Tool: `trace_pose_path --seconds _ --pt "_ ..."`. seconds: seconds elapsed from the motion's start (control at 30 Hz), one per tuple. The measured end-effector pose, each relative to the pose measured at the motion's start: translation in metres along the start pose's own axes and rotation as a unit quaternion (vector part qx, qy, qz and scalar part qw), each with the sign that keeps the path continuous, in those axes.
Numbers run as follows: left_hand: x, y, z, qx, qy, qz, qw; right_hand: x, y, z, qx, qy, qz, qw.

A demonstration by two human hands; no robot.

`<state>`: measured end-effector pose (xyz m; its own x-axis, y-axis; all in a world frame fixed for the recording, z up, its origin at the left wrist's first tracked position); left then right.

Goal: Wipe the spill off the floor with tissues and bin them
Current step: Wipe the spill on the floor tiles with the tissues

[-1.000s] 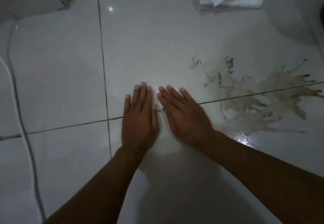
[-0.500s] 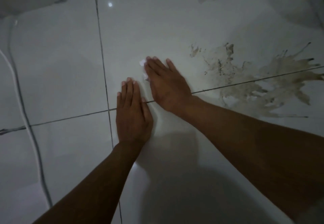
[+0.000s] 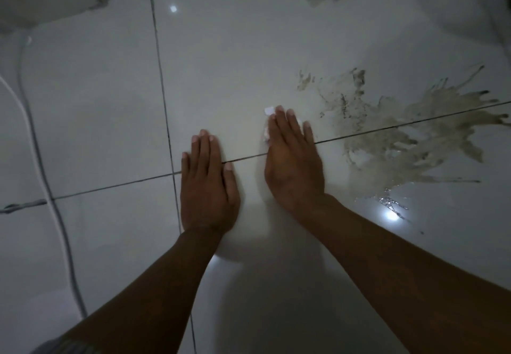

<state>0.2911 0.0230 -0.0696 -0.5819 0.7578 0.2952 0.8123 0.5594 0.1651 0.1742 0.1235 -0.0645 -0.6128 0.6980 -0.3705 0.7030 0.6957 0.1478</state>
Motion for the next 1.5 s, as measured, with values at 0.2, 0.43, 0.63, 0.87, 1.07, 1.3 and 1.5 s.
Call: trace_pose_path --seconds 0.2,0.43,0.63,0.87,1.07,1.3,1.5 --pt "0.004 0.001 -0.003 -0.001 0.002 0.006 1.000 0.004 0.058 0.005 0.010 0.051 -0.191 0.980" --pt "0.030 0.001 0.002 -0.029 0.019 0.105 0.994 0.024 0.042 -0.009 0.031 0.009 -0.030 0.999" --pt "0.060 0.008 0.015 -0.032 0.016 0.092 0.995 0.045 0.073 -0.013 0.009 0.047 -0.113 0.992" --pt "0.064 0.010 0.013 -0.031 -0.004 0.089 0.996 0.039 0.048 -0.013 -0.034 -0.006 -0.094 0.995" --pt "0.089 0.004 0.002 -0.024 0.012 0.103 0.994 0.056 0.077 -0.047 0.023 -0.133 -0.116 0.984" --pt "0.201 -0.036 -0.024 0.050 0.091 0.199 0.975 0.124 0.069 -0.145 0.159 -0.194 0.000 0.968" --pt "0.324 -0.068 -0.064 0.067 0.118 0.254 0.958 0.185 0.062 -0.234 0.230 -0.159 0.032 0.960"
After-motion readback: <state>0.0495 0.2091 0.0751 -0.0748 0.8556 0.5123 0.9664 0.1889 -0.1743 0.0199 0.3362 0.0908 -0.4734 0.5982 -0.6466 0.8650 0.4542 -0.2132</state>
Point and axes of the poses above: each hand's wrist, its own y-axis away from the middle knuckle, its own z-axis out of the palm, x = y × z, the point moved 4 cm from there along -y, towards the middle knuckle, and after that the axes turned 8 degrees about -x, right-handed, at the moved point
